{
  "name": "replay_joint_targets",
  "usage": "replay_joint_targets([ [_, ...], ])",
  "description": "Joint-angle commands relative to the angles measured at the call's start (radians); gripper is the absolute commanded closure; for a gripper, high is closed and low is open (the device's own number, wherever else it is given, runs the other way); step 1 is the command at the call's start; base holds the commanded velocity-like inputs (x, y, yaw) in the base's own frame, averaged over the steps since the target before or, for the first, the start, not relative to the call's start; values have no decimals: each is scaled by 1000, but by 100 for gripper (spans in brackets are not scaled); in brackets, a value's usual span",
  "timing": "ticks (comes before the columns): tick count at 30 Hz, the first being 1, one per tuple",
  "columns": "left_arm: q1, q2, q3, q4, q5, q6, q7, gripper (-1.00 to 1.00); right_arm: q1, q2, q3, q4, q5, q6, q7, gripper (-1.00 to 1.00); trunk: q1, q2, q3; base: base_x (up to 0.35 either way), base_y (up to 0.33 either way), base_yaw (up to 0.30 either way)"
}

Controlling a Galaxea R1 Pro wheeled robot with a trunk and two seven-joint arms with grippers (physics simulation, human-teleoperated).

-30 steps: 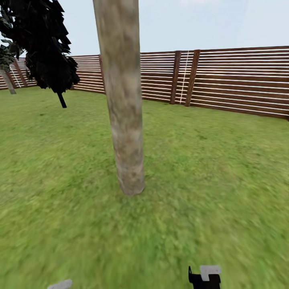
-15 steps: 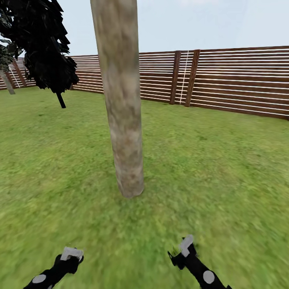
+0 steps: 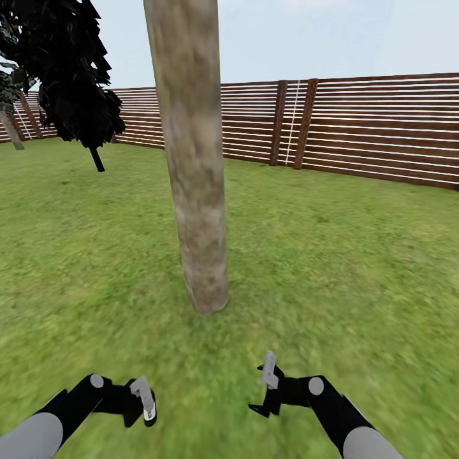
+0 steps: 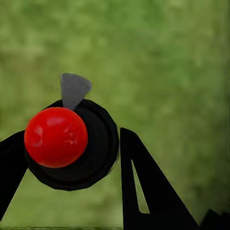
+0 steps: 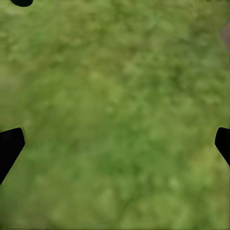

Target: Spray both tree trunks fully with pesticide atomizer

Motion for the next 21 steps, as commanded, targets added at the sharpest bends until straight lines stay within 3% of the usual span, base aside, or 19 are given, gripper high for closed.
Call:
replay_joint_targets([
  [1, -1, -2, 2, -16, -26, 14, -4, 100, 0, 2, 29, -1, 8, -4, 3, -100, 0, 0, -1, 0, 0, 0],
  [2, -1, -4, 2, -32, -47, 28, -11, 100, 0, 10, 66, -1, 7, -3, 3, -100, 0, 0, -1, 0, 0, 0],
  [3, -1, -6, 2, -39, -60, 34, -19, 100, 0, 16, 86, -2, 7, -3, 3, 100, 0, 0, -1, 0, 0, 0],
  [6, -1, -29, 2, -60, -90, 42, -52, 100, -2, 39, 121, -9, 6, -2, 3, 100, 0, 0, -1, 0, 0, 0],
  [10, -1, -47, 2, -63, -101, 44, -59, 100, -7, 53, 126, -15, 5, 14, 3, 100, 0, 0, -1, 0, 0, 0],
  [13, -1, -69, 2, -63, -138, 43, -60, 100, -12, 68, 128, -16, 5, 19, 4, 100, 0, 0, -1, 0, 0, 0],
  [21, -1, -125, 1, -62, -149, 41, -61, 100, -25, 116, 130, -17, 6, 20, 4, 100, 0, 0, -1, 0, 0, 0],
])
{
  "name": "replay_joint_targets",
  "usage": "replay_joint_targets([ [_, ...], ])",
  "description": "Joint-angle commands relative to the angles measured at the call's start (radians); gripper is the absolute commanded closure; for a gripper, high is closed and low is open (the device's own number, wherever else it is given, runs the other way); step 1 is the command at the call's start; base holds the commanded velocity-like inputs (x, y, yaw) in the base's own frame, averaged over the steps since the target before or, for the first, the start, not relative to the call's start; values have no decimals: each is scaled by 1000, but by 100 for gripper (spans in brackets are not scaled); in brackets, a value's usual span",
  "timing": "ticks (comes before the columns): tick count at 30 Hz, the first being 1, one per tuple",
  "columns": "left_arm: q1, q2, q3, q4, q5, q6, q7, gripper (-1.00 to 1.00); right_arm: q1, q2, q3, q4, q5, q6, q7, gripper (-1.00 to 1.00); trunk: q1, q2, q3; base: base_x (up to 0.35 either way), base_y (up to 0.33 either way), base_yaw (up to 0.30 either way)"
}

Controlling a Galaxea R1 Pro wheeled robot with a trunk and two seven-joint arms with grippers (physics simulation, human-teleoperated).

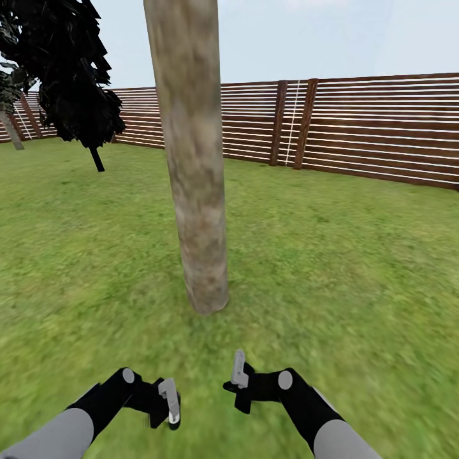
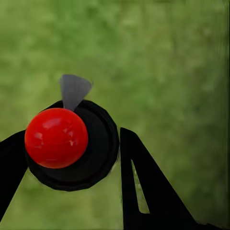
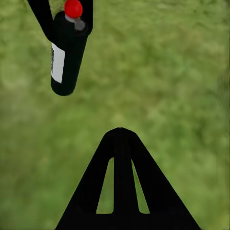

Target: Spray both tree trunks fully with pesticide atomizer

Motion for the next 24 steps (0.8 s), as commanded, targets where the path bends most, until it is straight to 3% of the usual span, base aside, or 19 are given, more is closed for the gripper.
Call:
replay_joint_targets([
  [1, 1, -5, -1, -2, -6, -1, -3, 100, 0, 2, -1, -1, 9, -6, 1, 100, 0, 0, -1, 0, 0, 0],
  [5, 1, -27, -2, -2, -6, -2, -3, 100, -1, 16, -1, -1, 10, -6, 1, 100, 0, 0, -1, 0, 0, 0],
  [9, 2, -37, -54, -3, -5, -2, -1, 100, -1, 20, -1, 0, 10, -7, 0, 100, 0, 0, -1, 0, 0, 0],
  [11, 3, -45, -63, -3, -4, -6, 1, 100, -1, 20, -1, 0, 10, -7, 0, 100, 0, 0, -1, 0, 0, 0],
  [16, 2, -81, -66, -7, -3, -11, 3, 100, -1, 20, -1, 1, 10, -7, -1, 100, 0, 0, -1, 0, 0, 0],
  [24, 1, -107, -62, -47, 3, -6, 7, 100, -1, 20, -1, 2, 10, -7, -1, 100, 0, 0, -1, 0, 0, 0],
])
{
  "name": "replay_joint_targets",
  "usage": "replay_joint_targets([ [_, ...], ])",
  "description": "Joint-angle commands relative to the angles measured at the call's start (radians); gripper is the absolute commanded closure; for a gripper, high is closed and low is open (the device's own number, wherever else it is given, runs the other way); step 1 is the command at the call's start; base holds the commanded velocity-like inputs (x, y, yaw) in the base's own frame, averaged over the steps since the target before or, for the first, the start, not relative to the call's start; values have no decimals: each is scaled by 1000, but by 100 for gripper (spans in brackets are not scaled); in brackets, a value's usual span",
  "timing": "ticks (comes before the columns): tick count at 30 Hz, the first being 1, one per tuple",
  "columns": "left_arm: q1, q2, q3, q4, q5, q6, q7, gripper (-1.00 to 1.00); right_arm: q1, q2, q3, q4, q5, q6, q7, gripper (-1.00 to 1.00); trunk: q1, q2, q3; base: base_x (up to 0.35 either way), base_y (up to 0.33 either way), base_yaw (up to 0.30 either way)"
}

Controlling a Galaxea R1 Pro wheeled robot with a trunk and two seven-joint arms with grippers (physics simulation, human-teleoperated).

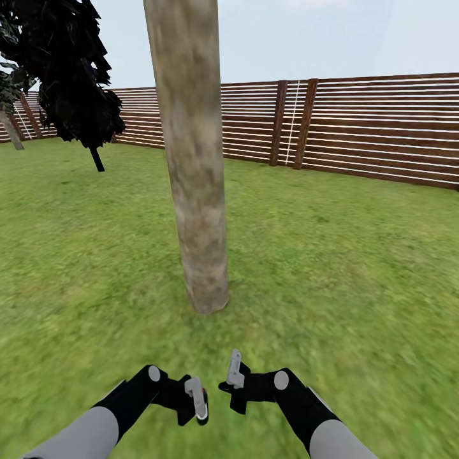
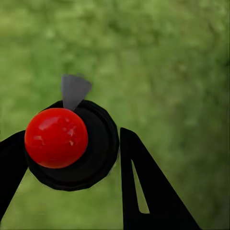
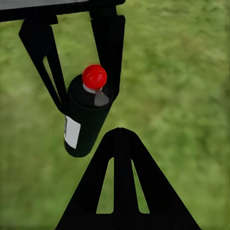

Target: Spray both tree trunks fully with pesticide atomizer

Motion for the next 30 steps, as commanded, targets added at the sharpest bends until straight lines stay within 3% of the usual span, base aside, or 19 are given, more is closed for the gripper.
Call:
replay_joint_targets([
  [1, 0, -3, -2, -3, -5, -2, -1, 100, 0, 0, -1, -1, 10, -6, 0, 100, 0, 0, -1, 0, 0, 0],
  [9, 0, -24, 0, -15, -3, -4, 1, 100, 0, 0, -1, -1, 10, -6, 0, 100, 0, 0, -1, 0, 0, 0],
  [30, 1, -51, 4, -17, 4, -10, -2, 100, 0, 0, -1, 0, 11, -6, 0, 100, 0, 0, -1, 0, 0, 0],
])
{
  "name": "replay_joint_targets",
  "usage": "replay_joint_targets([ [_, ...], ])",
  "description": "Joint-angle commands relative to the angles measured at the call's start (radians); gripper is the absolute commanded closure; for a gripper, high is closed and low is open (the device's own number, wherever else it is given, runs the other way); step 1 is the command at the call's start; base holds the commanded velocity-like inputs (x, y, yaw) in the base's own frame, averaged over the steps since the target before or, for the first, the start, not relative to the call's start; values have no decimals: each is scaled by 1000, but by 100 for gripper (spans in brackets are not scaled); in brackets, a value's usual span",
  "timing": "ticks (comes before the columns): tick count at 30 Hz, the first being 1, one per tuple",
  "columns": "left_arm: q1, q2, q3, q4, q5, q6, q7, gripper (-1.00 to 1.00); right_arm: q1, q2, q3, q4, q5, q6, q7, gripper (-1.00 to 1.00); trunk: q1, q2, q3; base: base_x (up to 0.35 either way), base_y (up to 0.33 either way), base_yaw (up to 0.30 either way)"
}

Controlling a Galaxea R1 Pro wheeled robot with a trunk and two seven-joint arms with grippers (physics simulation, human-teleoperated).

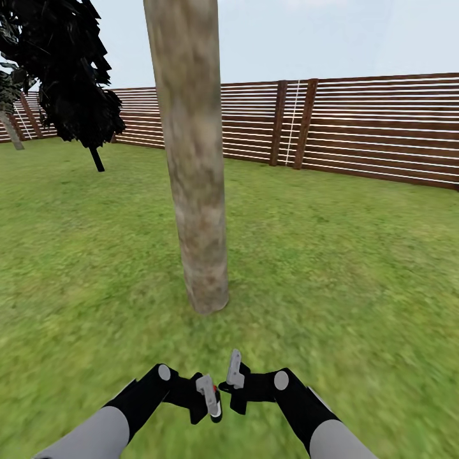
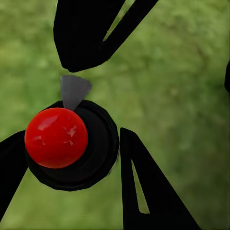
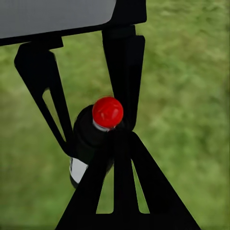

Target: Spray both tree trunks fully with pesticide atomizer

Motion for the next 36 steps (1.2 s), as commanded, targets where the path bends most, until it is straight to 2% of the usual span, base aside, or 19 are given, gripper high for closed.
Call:
replay_joint_targets([
  [1, 0, -2, 1, -1, -7, -3, -3, 100, 0, 0, -1, -1, 10, -6, 0, 100, 0, 0, -1, 0, 0, 0],
  [6, 0, -4, 1, 0, -6, -34, -3, 100, 0, 0, -1, -1, 10, -6, 0, 100, 0, 0, -1, 0, 0, 0],
  [17, 0, -4, 3, 7, -6, -37, -2, 100, 0, -1, -1, -1, 10, -6, 0, 100, 0, 0, -1, 0, 0, 0],
  [21, 0, 14, 4, 16, -10, -38, -2, 100, 0, -1, -1, -1, 9, -6, 0, 100, 0, 0, -1, 0, 0, 0],
  [25, 4, 75, 26, 17, -10, -42, -3, 100, 0, -1, -1, -1, 9, -6, 0, 100, 0, 0, -1, 0, 0, 0],
  [32, 12, 174, 29, 17, -12, -44, -3, 100, 0, -1, -2, 2, 9, -6, 0, 100, 0, 0, -1, 0, 0, 0],
  [34, 12, 194, 29, 18, -13, -44, -3, 100, 0, -2, -2, 1, 10, -6, 0, 100, 0, 0, -1, 0, 0, 0],
  [35, 13, 212, 29, 18, -13, -44, -2, 100, 0, -3, -2, 2, 10, -6, 0, -100, 0, 0, -1, 0, 0, 0],
  [36, 13, 223, 28, 18, -13, -44, -2, 100, 0, -4, -3, 2, 10, -6, 0, -100, 0, 0, -1, 0, 0, 0],
])
